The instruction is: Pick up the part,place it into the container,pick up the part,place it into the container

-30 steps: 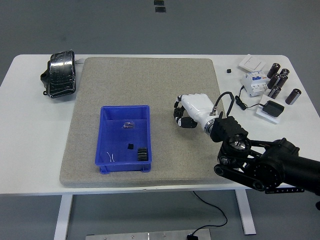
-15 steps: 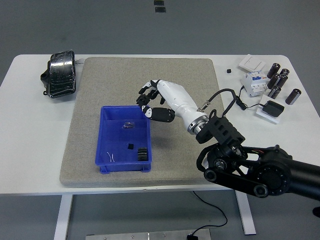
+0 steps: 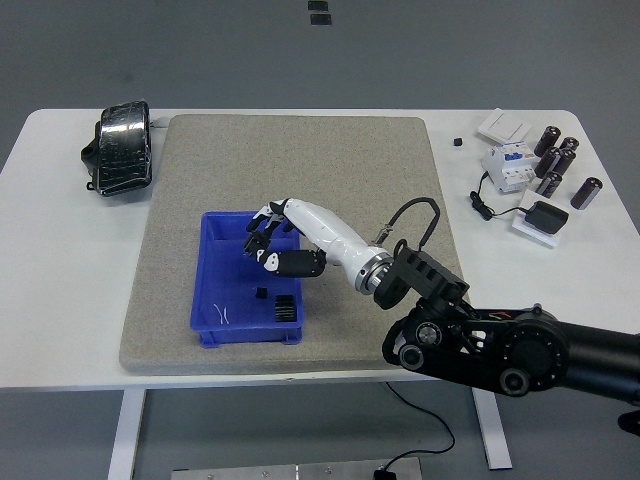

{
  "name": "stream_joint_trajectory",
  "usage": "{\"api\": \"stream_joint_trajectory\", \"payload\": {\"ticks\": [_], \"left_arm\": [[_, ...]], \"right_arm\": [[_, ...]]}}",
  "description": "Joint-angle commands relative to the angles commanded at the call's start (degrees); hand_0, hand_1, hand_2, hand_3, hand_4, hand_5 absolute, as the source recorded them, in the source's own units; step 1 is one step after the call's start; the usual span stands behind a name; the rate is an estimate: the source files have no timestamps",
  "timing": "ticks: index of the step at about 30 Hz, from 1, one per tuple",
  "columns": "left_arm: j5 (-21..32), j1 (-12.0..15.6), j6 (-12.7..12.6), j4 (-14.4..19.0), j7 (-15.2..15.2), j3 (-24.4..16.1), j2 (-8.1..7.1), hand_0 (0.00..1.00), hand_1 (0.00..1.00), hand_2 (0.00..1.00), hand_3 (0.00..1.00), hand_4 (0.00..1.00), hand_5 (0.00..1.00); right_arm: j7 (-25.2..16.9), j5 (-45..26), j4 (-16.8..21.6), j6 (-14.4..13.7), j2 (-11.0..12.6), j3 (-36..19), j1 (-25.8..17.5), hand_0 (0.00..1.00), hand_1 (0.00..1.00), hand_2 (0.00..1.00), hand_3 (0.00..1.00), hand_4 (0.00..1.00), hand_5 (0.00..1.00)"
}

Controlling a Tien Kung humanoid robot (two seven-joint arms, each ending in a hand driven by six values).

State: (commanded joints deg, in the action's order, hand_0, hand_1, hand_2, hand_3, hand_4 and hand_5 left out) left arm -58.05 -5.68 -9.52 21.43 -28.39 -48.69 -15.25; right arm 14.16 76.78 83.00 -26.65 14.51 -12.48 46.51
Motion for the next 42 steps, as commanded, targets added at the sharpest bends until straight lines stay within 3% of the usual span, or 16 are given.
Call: {"api": "stream_joint_trajectory", "payload": {"ticks": [9, 17, 26, 31, 38, 39, 42], "left_arm": [[-0.16, -0.05, 0.11, 0.02, -0.08, -0.16, -0.02, 0.641, 0.646, 0.598, 0.527, 0.628, 0.657], [-0.11, -0.11, 0.16, 0.05, -0.07, -0.14, 0.04, 0.641, 0.645, 0.597, 0.526, 0.626, 0.652], [0.45, 0.01, 0.0, 0.28, -0.14, 0.2, -0.11, 0.641, 0.645, 0.597, 0.526, 0.624, 0.651], [0.1, 0.05, 0.02, 0.5, -0.33, -0.14, -0.42, 0.641, 0.646, 0.597, 0.525, 0.623, 0.65], [0.24, 0.39, -0.04, 0.57, -0.18, -0.37, -0.27, 0.641, 0.646, 0.597, 0.525, 0.624, 0.648], [0.36, 0.44, -0.07, 0.56, -0.15, -0.32, -0.2, 0.642, 0.646, 0.597, 0.525, 0.624, 0.645], [0.9, 0.46, -0.18, 0.51, 0.02, -0.01, 0.03, 0.642, 0.646, 0.597, 0.525, 0.624, 0.645]], "right_arm": [[0.33, 1.45, 0.01, 0.08, 0.0, -0.77, -0.38, 0.783, 0.832, 0.774, 0.765, 0.655, 0.318], [-1.51, 0.1, 2.13, -3.16, 1.74, -7.82, -3.76, 0.756, 0.807, 0.752, 0.738, 0.667, 0.323], [-3.77, 0.1, 7.15, -4.94, 7.39, -20.86, -13.27, 0.743, 0.784, 0.733, 0.719, 0.665, 0.325], [-7.54, -3.65, 8.6, -5.17, 9.87, -29.59, -19.5, 0.724, 0.768, 0.723, 0.711, 0.665, 0.317], [-14.04, -12.46, 7.38, -3.26, 10.82, -41.33, -27.92, 0.708, 0.754, 0.721, 0.705, 0.685, 0.323], [-14.73, -13.62, 7.3, -2.87, 10.69, -42.9, -28.97, 0.713, 0.75, 0.723, 0.709, 0.74, 0.43], [-16.19, -17.07, 7.59, -1.81, 10.22, -47.96, -32.37, 0.713, 0.75, 0.723, 0.709, 0.74, 0.43]]}}
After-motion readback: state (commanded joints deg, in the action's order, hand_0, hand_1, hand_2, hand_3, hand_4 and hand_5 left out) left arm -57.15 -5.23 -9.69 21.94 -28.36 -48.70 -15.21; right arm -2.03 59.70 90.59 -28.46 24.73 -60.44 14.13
